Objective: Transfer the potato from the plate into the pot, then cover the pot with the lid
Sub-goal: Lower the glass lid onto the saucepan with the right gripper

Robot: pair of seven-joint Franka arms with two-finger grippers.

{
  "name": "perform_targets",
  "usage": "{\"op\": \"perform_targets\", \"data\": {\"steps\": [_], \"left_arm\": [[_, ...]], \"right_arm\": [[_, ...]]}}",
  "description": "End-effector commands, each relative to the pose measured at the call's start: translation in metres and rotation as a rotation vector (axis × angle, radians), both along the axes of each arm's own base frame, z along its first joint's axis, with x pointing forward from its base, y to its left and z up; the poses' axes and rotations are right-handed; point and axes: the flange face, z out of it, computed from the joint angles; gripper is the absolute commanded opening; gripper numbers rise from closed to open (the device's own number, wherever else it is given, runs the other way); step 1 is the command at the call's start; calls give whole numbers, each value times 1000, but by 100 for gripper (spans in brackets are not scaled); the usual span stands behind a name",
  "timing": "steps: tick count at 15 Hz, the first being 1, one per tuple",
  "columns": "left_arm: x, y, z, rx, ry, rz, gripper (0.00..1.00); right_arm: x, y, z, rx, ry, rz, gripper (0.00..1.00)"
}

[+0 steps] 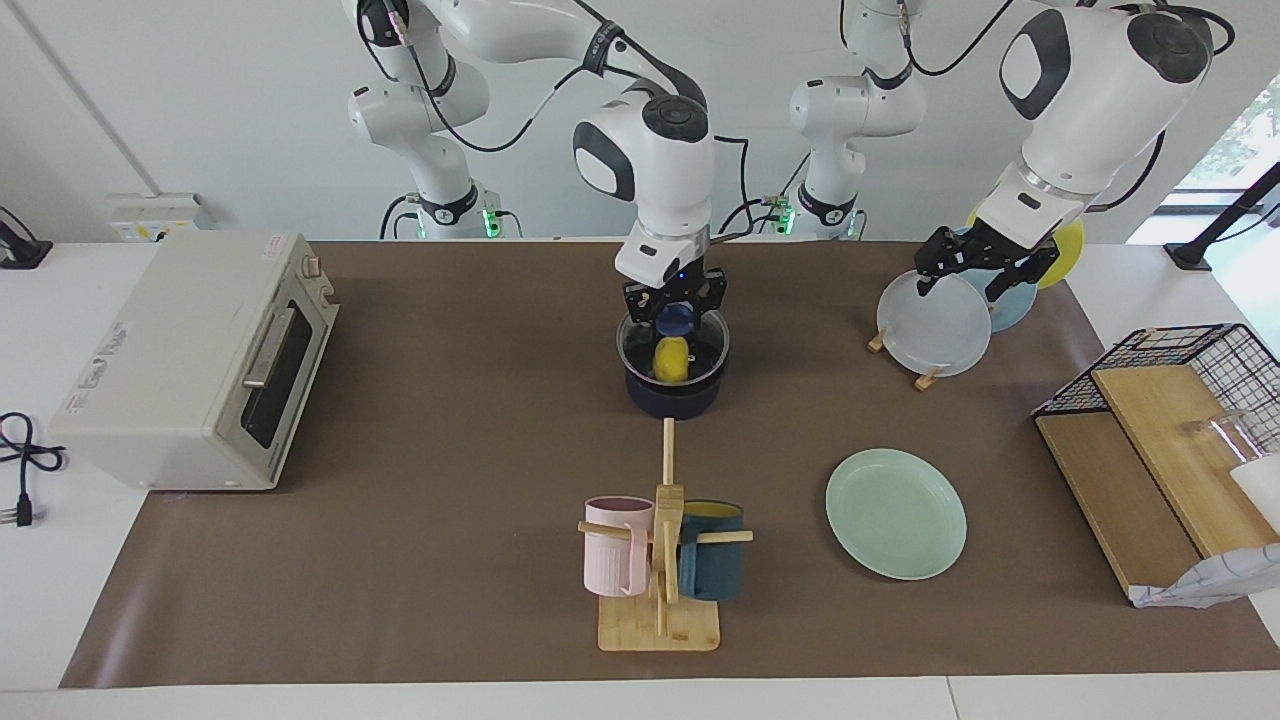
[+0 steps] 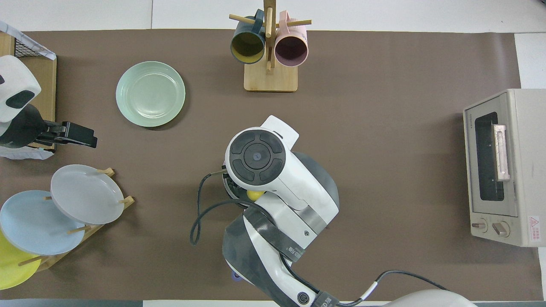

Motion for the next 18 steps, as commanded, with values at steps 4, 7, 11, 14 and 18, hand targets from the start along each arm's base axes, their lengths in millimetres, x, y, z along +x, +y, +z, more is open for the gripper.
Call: {"op": "perform_targets", "data": {"steps": [4, 7, 11, 14, 18], "left_arm": [[1, -3, 26, 54, 4, -30, 100], [-5, -4, 54, 119, -3, -45, 100], [-15, 7, 67, 122, -1, -19, 100], [-24, 6, 65, 118, -10, -19, 100], [-13, 5, 58, 112, -29, -22, 100]], "right_arm": [[-8, 26, -20, -44, -31, 12, 0], [-8, 26, -22, -48, -31, 15, 0], [-10, 27, -27, -54, -26, 18, 0], [-11, 26, -27, -60, -19, 17, 0], [-14, 26, -30, -70, -11, 20, 0]]}}
